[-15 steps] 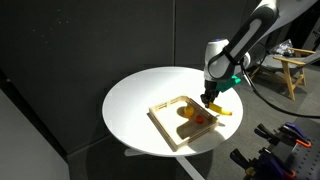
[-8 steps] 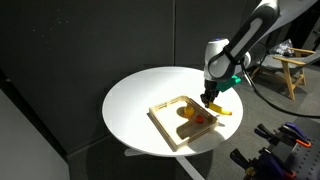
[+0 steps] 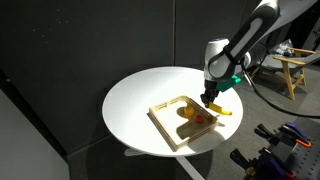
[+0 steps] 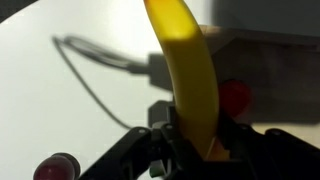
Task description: Put the banana on the tray
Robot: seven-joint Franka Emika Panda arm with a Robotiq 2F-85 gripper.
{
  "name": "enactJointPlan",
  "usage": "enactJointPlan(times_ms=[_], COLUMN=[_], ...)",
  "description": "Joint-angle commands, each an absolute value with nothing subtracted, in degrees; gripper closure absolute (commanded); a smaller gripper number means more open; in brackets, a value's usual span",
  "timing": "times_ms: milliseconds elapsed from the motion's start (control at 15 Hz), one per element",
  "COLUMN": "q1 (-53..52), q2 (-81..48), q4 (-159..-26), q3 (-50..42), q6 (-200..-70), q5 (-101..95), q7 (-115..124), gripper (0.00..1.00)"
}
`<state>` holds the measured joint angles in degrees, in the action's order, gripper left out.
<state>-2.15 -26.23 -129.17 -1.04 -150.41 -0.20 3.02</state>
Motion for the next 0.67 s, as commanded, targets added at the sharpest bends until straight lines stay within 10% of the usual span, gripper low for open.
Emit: enactJointPlan(times_ms=[0,600], q1=[-2.2,-4.0], q2=[-25.4,-25.2], q4=[-129.1,-126.6], q3=[-0.7,-0.5], q6=[-150.1,-148.1], q5=[-0.3,-0.9], q7=[3.2,5.6], gripper=[0.84,0.84])
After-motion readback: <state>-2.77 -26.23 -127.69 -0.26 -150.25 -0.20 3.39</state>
